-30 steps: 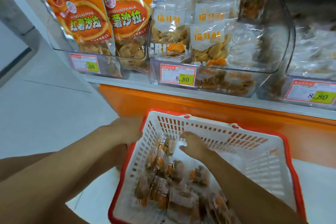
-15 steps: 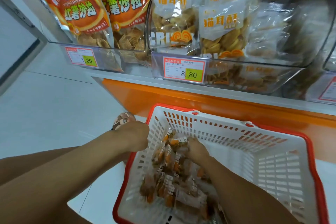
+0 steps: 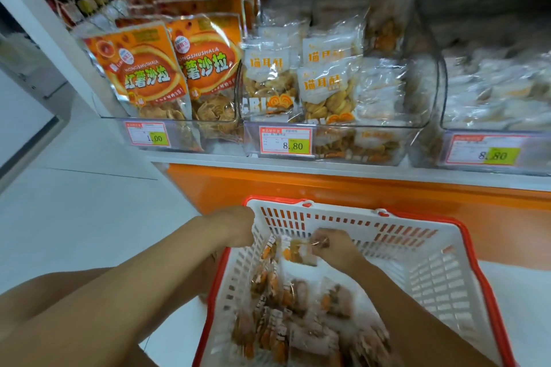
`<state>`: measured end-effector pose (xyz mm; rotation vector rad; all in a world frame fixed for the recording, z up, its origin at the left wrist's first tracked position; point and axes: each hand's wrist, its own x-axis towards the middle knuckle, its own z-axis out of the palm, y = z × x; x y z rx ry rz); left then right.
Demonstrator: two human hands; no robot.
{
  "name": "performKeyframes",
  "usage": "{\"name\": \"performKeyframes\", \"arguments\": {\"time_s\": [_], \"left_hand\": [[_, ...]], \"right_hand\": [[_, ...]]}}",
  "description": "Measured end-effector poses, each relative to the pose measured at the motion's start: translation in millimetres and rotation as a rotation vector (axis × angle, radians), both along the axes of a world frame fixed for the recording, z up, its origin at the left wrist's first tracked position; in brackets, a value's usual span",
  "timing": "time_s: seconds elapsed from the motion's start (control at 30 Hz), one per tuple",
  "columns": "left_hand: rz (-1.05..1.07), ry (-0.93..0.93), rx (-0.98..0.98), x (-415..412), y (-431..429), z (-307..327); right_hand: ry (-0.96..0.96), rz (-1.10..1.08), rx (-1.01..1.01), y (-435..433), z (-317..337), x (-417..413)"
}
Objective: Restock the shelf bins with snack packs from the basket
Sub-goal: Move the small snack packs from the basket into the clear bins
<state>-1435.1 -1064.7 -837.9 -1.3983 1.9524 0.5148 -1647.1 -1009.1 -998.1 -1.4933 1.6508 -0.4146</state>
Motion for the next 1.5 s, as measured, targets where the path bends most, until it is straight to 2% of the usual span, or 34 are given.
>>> {"name": "performKeyframes", "arguments": {"time_s": [0.2, 0.37, 0.47, 0.63, 0.77, 0.93, 1.0, 1.07, 1.13, 1.27, 1.33, 1.5], "left_hand": [[-0.073, 0.327, 0.011, -20, 10, 32], [-0.083, 0.587, 0.098, -37, 26, 56], [0.061, 0.811, 0.165, -48, 34, 78], [0.147, 1.084, 0.138, -57, 31, 113], [0.28, 1.277, 0.016, -67, 25, 133], [0.309, 1.381, -0.007, -83, 17, 143], [0.254, 1.301, -0.177, -85, 11, 144], [0.201, 1.137, -0.39, -83, 5, 144], [0.181, 1.01, -0.504, -81, -3, 140], [0.187, 0.938, -0.558, -82, -13, 136], [0.184, 0.935, -0.56, -83, -15, 137], [0.153, 0.916, -0.556, -82, -18, 138]], "right_hand": [[-0.119, 0.133, -0.079, 11, 115, -27], [-0.291, 0.089, -0.228, 28, 188, -37], [-0.363, 0.014, -0.279, 32, 221, -40], [-0.58, -0.273, -0.359, 37, 268, -38], [-0.565, -0.295, -0.407, 38, 291, -42], [-0.611, -0.39, -0.407, 28, 301, -47], [-0.61, -0.486, -0.48, 21, 310, -59], [-0.498, -0.592, -0.57, 5, 318, -77], [-0.37, -0.657, -0.631, -20, 325, -93], [0.033, -0.672, -0.644, -75, 336, -109], [0.155, -0.655, -0.623, -102, 341, -109], [0.655, -0.45, -0.449, -152, 347, -105]]}}
